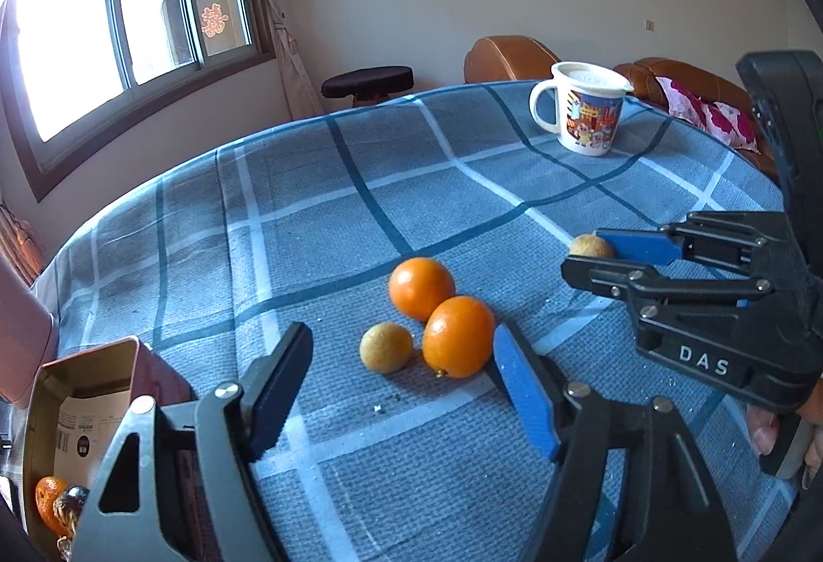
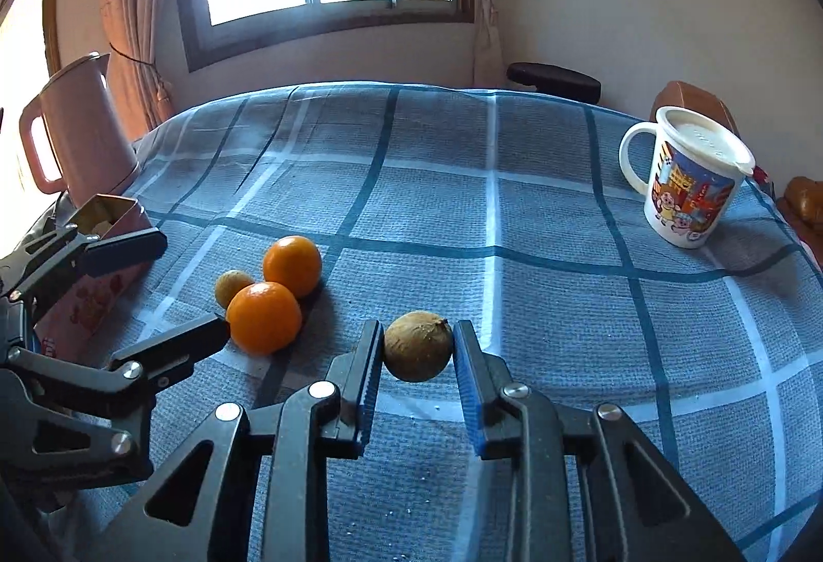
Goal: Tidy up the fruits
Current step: 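Grasp an orange with the left gripper while the right grasps a small brown round fruit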
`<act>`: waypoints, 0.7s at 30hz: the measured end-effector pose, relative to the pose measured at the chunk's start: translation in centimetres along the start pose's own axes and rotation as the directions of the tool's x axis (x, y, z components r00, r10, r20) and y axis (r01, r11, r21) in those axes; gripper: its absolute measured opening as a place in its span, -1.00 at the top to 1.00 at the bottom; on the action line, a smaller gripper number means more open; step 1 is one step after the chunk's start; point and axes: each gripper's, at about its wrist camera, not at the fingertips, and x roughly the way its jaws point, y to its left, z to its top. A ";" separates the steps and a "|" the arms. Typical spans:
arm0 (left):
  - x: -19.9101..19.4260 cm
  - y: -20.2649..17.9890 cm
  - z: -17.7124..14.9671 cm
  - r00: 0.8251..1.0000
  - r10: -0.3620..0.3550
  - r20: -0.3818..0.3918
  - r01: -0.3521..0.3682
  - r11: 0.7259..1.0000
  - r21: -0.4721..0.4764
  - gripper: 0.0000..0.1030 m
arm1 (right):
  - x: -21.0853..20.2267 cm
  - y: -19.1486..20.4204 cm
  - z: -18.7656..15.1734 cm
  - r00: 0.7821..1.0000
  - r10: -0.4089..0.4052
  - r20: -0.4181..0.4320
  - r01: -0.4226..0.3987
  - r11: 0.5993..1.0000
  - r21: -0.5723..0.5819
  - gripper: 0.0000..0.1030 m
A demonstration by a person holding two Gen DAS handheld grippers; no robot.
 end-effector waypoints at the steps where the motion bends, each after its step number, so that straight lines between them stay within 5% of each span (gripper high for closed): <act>1: 0.3 -0.2 0.1 1.000 -0.007 -0.007 0.007 1.000 0.005 -0.28 | -0.1 -0.2 0.0 1.000 0.003 0.002 -0.003 1.000 0.006 0.43; 14: 2.9 -2.7 0.9 0.996 -0.032 -0.087 0.039 0.996 0.082 0.26 | -0.1 0.0 0.0 1.000 -0.010 0.005 0.010 1.000 0.001 0.42; 21: 2.2 -2.7 0.8 0.997 -0.054 -0.059 0.059 0.995 0.077 0.28 | -0.6 -0.2 -0.1 1.000 -0.012 0.027 0.012 1.000 0.009 0.42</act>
